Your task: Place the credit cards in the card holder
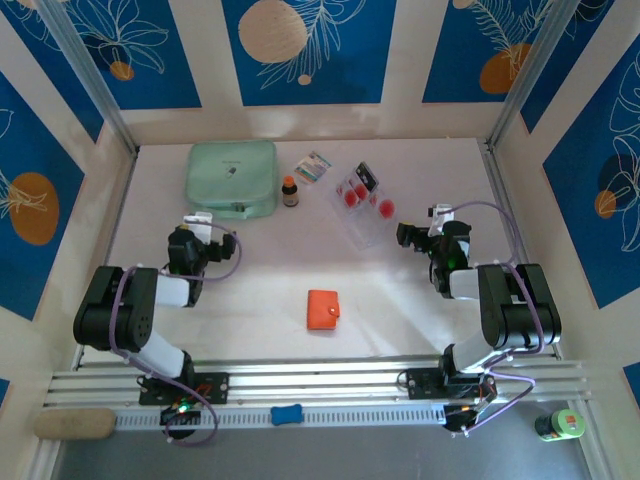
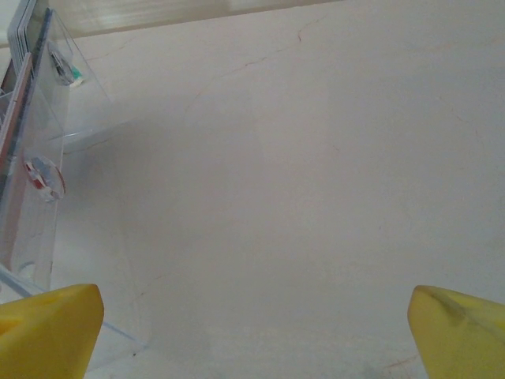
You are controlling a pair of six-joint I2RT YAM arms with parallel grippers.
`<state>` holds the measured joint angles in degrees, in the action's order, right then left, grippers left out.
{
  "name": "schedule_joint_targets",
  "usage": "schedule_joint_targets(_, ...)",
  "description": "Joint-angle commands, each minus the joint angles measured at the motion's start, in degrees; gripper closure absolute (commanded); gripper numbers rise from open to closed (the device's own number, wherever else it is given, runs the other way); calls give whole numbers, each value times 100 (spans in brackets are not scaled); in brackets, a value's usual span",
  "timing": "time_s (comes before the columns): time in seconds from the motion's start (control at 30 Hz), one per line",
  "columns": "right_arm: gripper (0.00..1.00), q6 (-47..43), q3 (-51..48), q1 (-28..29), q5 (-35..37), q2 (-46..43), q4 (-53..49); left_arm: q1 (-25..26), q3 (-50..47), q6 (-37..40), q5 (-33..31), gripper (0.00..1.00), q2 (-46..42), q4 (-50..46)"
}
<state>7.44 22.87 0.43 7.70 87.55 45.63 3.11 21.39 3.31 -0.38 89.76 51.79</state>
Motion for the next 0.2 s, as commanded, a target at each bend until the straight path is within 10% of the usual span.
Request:
schedule_joint_targets(0.0, 1, -116, 125, 28, 58, 16, 60, -41, 103, -60, 119, 0, 8, 11)
schedule_joint_targets(0.17, 1, -125, 67, 9, -15, -31, 124, -8, 63, -50, 24, 0, -11, 73)
